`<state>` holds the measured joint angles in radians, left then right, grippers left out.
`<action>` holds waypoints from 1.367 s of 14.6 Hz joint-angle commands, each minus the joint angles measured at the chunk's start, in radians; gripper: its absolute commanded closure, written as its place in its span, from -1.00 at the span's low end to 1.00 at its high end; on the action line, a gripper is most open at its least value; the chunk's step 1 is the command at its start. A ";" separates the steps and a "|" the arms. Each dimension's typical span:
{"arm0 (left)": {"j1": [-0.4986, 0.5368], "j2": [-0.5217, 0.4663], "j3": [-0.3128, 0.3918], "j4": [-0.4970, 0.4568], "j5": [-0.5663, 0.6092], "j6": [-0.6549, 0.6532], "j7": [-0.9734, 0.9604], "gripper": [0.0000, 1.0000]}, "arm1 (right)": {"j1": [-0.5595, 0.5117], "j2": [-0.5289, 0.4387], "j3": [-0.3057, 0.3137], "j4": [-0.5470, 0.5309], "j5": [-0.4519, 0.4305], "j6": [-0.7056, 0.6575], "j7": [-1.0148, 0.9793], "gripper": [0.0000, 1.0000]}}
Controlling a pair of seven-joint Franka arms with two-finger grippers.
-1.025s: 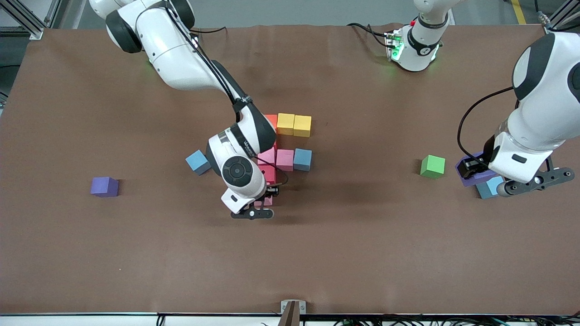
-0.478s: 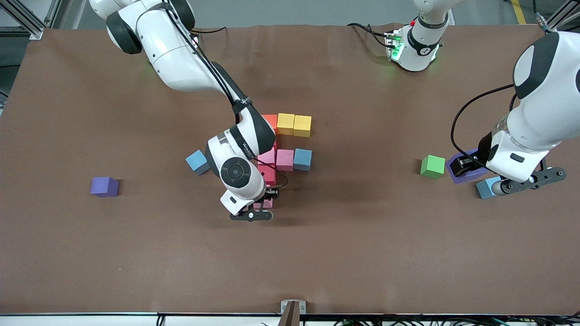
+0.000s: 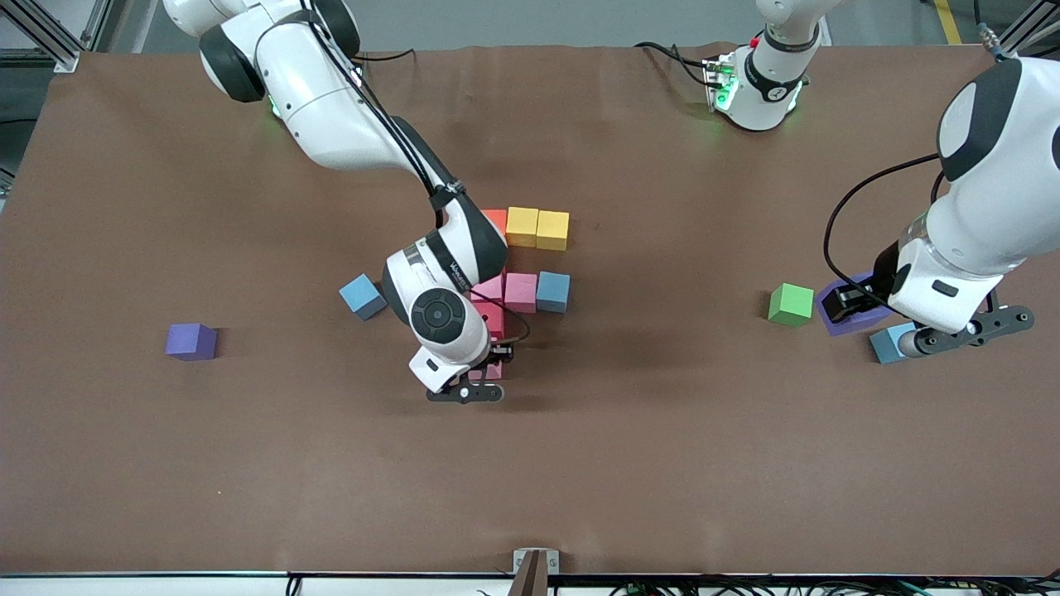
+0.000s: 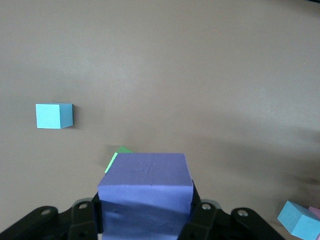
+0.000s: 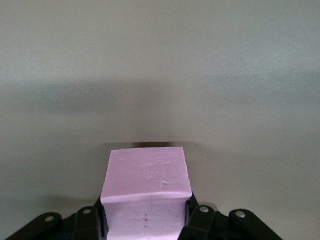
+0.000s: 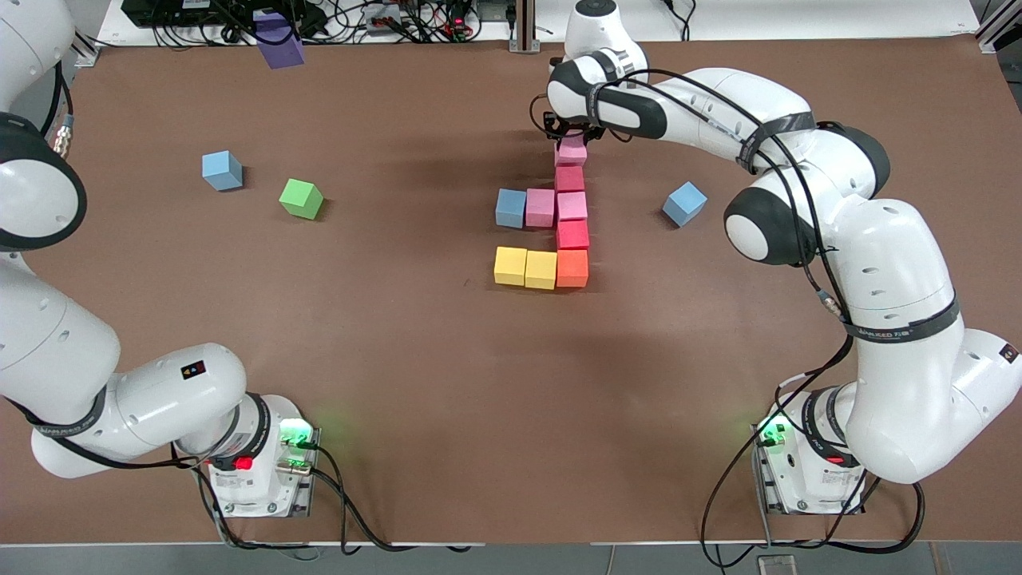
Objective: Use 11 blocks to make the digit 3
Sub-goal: 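Carry the pink block to the shape's column with the right gripper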
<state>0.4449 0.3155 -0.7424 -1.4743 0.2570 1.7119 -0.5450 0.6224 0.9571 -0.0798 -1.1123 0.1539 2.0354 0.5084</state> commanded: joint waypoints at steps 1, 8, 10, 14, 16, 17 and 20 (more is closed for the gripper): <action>0.005 -0.018 -0.005 -0.001 -0.018 -0.011 0.002 1.00 | 0.008 0.015 -0.003 0.022 0.013 -0.006 0.010 0.19; -0.003 -0.007 -0.005 -0.003 -0.010 -0.006 -0.004 1.00 | 0.014 0.015 -0.003 0.016 0.013 -0.026 0.010 0.18; -0.005 0.002 -0.005 -0.006 -0.005 0.003 -0.001 0.99 | 0.016 0.015 -0.003 0.016 0.013 -0.027 0.010 0.16; -0.006 0.001 -0.003 -0.004 -0.002 0.006 0.000 0.99 | 0.023 0.015 -0.003 0.016 0.013 -0.024 0.010 0.15; -0.005 -0.003 -0.003 -0.018 -0.004 0.000 0.001 0.99 | 0.023 0.015 -0.003 0.016 0.015 -0.024 0.009 0.15; -0.006 -0.004 -0.005 -0.015 -0.004 -0.001 -0.004 0.99 | 0.023 0.015 -0.003 0.016 0.015 -0.026 0.009 0.15; 0.006 -0.003 -0.003 -0.017 -0.004 -0.001 -0.003 0.99 | 0.023 0.015 -0.003 0.016 0.013 -0.027 0.010 0.15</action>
<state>0.4376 0.3215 -0.7424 -1.4837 0.2570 1.7134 -0.5451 0.6390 0.9652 -0.0766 -1.1123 0.1540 2.0185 0.5084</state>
